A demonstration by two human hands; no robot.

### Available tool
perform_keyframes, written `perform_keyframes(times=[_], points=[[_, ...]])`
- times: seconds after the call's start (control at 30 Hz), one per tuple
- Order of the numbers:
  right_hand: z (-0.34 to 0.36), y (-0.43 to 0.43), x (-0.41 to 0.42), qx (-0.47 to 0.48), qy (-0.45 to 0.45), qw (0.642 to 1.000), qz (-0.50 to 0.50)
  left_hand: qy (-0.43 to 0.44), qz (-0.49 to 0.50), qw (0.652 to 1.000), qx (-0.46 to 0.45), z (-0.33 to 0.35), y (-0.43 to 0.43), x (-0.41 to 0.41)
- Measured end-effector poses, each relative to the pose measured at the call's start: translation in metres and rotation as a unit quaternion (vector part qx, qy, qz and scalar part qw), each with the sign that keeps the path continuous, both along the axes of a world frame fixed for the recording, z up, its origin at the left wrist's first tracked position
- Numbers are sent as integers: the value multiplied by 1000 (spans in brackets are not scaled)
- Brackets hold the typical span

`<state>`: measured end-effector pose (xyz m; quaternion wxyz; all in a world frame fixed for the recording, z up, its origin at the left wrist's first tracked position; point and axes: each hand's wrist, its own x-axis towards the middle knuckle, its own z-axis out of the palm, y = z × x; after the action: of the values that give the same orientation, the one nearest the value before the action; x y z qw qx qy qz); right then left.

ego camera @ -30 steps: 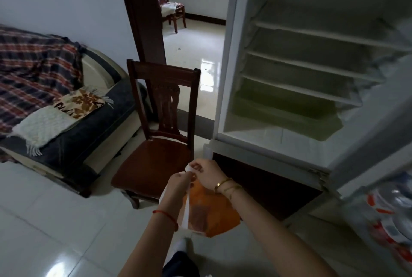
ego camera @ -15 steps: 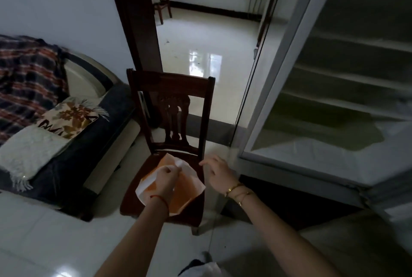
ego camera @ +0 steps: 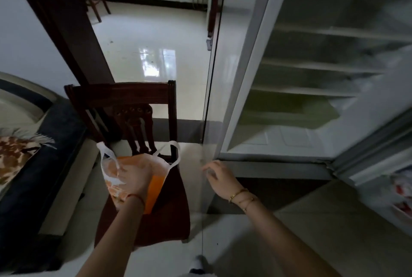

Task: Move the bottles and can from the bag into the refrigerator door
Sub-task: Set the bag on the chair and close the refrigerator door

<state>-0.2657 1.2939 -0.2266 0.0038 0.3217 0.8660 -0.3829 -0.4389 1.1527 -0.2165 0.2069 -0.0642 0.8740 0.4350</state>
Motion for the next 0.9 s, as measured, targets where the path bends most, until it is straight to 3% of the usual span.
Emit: perform_keyframes(times=[0.1, 0.17, 0.33, 0.63, 0.9], points=[[6, 8, 15, 9, 31, 999, -25, 72, -91, 990, 85, 12, 19, 8], [12, 14, 27, 18, 72, 996, -51, 73, -166, 974, 138, 19, 34, 24], [29, 28, 67, 41, 166, 976, -137, 98, -311, 909, 259, 46, 66, 72], [63, 36, 157, 83, 251, 936, -231, 105, -405, 835, 358, 78, 98, 143], [86, 33, 248, 109, 310, 902, -281, 72, -460, 796, 388, 102, 110, 225]])
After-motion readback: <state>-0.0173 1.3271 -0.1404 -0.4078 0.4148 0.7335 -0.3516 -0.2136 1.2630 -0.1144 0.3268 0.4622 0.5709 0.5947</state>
